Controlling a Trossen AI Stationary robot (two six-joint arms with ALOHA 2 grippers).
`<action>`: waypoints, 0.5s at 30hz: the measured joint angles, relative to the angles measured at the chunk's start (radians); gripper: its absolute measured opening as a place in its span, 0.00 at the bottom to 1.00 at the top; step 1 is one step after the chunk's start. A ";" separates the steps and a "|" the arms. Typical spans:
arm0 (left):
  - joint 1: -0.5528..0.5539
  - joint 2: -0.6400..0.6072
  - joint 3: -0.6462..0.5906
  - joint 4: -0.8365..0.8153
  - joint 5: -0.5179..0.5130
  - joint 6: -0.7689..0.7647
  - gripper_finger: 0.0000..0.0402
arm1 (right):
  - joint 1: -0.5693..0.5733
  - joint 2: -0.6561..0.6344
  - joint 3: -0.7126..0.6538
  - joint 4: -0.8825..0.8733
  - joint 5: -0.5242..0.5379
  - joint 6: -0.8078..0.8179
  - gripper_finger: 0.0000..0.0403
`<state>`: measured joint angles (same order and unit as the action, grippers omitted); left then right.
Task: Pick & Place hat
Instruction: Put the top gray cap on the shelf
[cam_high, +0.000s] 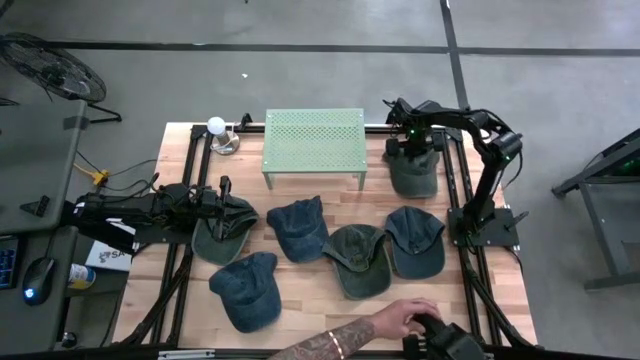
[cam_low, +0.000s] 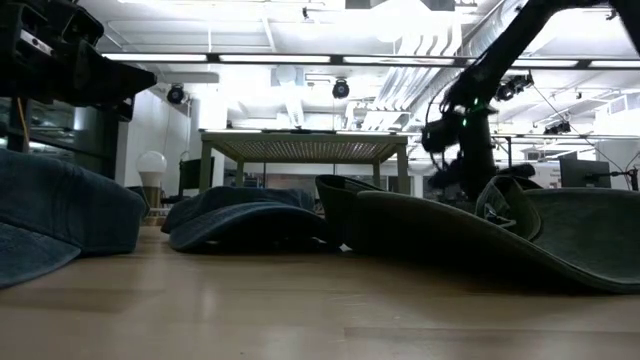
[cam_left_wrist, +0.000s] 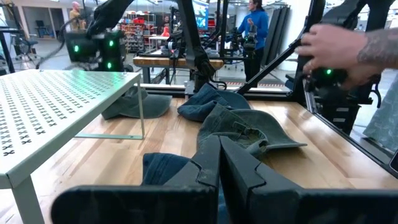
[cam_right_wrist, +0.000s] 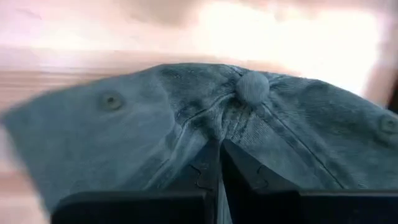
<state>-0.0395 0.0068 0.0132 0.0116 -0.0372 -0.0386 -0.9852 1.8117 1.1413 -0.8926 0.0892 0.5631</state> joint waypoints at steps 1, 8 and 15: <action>0.000 0.000 0.000 0.000 0.000 0.000 0.01 | 0.000 -0.022 0.002 0.007 -0.013 0.002 0.03; 0.000 0.000 0.000 0.000 0.000 0.000 0.01 | 0.006 -0.107 0.003 0.035 -0.049 -0.002 0.20; 0.000 0.000 0.000 0.000 0.000 0.000 0.01 | 0.011 -0.109 0.003 0.027 -0.050 0.004 0.48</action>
<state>-0.0397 0.0067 0.0132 0.0116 -0.0371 -0.0387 -0.9746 1.7026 1.1446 -0.8655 0.0392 0.5671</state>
